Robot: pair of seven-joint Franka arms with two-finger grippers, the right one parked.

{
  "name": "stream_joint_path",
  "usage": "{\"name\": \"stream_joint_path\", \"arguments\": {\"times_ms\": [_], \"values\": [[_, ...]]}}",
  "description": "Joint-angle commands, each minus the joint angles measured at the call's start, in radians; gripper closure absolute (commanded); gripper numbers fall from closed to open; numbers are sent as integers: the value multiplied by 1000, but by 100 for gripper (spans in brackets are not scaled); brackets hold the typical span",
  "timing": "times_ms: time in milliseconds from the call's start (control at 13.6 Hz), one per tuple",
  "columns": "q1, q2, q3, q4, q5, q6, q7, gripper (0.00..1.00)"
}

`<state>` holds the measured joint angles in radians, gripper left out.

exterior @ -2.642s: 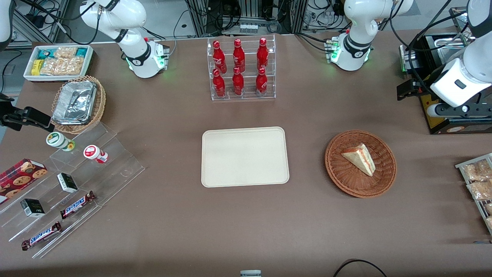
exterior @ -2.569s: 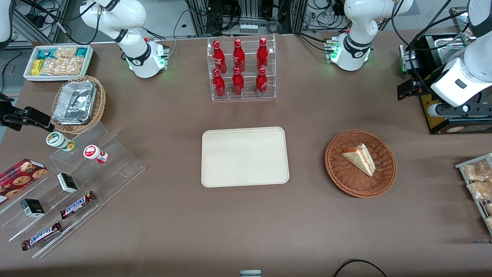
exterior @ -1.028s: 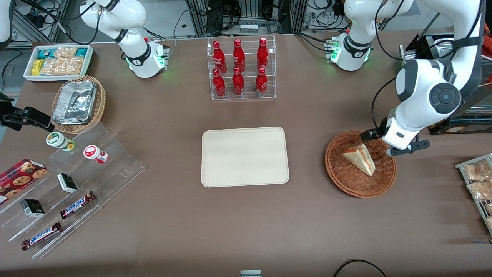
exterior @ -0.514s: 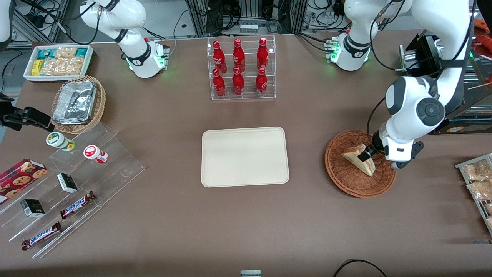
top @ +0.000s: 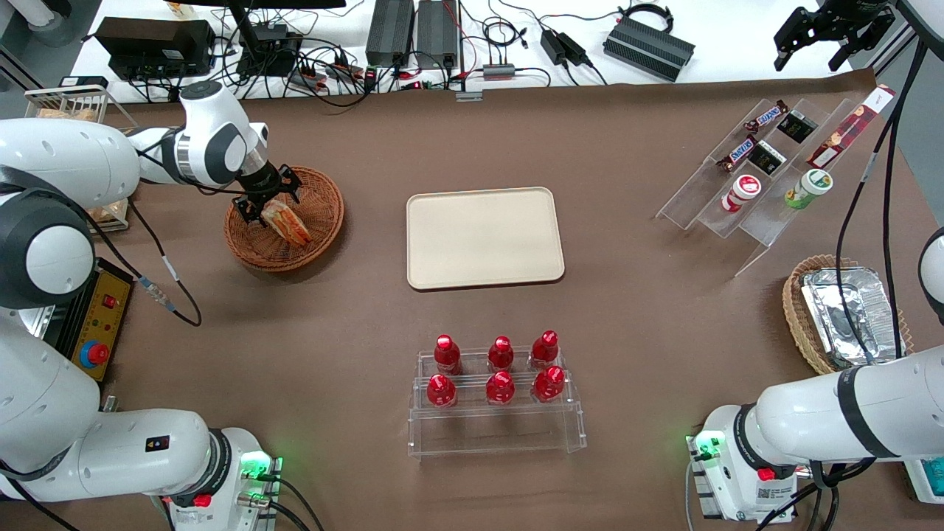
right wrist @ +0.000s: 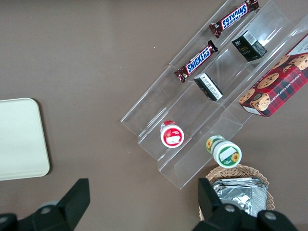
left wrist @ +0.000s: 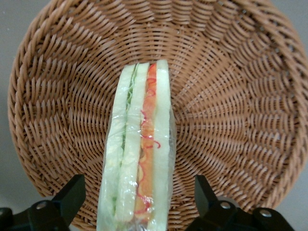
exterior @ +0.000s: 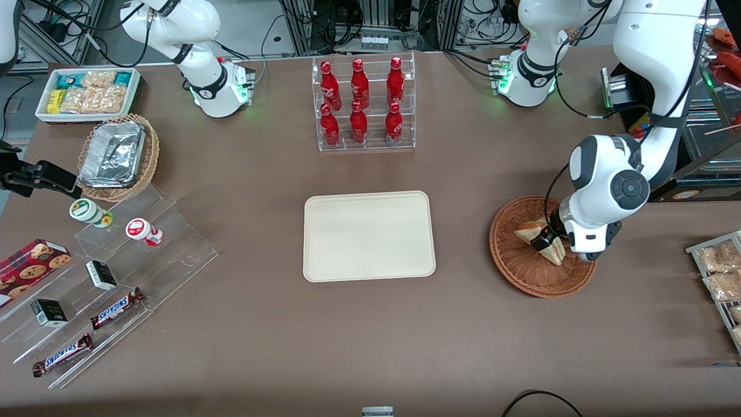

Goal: Place sandwich from basket to tray
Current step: 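Lower the left gripper around the upright sandwich and close it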

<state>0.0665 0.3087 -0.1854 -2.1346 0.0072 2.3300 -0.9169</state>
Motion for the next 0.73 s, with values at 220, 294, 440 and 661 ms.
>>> {"name": "stream_joint_path", "arguments": {"times_ms": [220,294,440,661], "values": [[-1,-23,4,-21,17,6,-33,100],[-1,-29,4,-15,17,-9,-31,100],[-1,-43,4,21,23,-65,-31,100],[-17,-54,-6,112,82,-220,-20,100]]}}
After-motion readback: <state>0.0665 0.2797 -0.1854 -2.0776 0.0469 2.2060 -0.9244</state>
